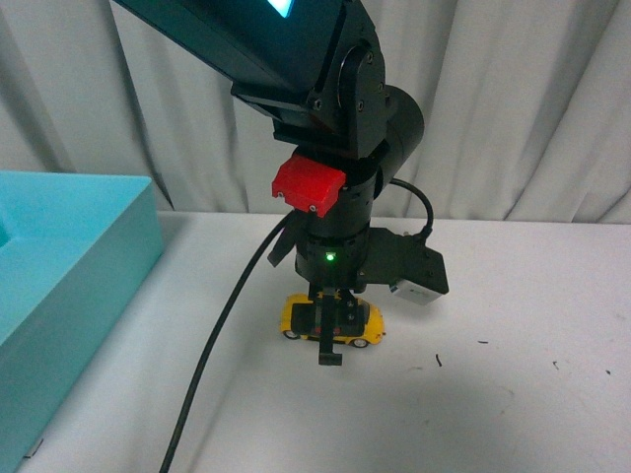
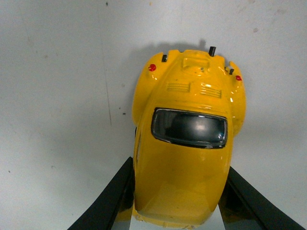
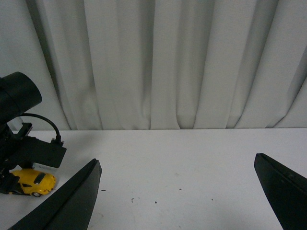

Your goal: Wind up and store yellow beetle toy

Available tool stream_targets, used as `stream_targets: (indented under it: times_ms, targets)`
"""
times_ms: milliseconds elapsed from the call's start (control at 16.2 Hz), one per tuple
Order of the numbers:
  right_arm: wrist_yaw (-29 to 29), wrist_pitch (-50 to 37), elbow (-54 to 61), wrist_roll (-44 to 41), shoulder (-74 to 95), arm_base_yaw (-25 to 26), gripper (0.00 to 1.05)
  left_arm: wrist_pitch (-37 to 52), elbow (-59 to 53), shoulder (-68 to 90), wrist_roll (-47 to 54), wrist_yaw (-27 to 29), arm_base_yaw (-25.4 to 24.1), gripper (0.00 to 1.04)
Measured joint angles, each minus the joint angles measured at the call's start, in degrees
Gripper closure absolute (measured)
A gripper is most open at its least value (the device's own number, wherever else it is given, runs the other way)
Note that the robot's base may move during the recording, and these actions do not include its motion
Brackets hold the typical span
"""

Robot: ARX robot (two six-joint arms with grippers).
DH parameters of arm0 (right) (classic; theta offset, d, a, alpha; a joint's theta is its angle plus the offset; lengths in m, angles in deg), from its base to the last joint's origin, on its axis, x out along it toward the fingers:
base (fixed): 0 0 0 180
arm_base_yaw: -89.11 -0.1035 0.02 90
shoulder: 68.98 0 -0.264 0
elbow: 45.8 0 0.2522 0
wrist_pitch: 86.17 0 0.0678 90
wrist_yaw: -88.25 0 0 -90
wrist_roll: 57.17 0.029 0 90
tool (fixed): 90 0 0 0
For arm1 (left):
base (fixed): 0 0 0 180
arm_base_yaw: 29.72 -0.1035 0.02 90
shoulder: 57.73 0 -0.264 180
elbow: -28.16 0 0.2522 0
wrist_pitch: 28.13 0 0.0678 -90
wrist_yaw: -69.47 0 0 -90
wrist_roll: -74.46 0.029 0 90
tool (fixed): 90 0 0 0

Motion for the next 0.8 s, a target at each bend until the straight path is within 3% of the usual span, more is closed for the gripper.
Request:
stream_targets:
  times_ms: [185,308,431,616,678,801]
  targets:
    - [0.0,0.0,0.0,0.0,0.0,0.0,0.07,-0.8,0.2,-0.3,8.5,-2.9,0.3,0.64]
    - [0.0,0.0,0.0,0.0,0.0,0.0,0.07,-1.6,0.1,-2.4,16.6,-8.8,0.4,0.64]
    - [0.0,0.0,0.0,0.0,0.0,0.0,0.07,-1.5,0.1,-6.4,15.8,-14.3,-0.8,0.64]
    - [0.0,0.0,0.0,0.0,0.0,0.0,0.07,0.6,0.2,-15.9,9.7,-21.9,-7.5,0.64]
    - [0.0,0.0,0.0,0.0,0.0,0.0,0.07,1.5,1.2,-18.7,6.6,-23.1,-12.4,0.64]
    - [0.0,0.0,0.0,0.0,0.0,0.0,0.07,4.6,1.8,-20.4,0.5,-21.3,-21.4,0.64]
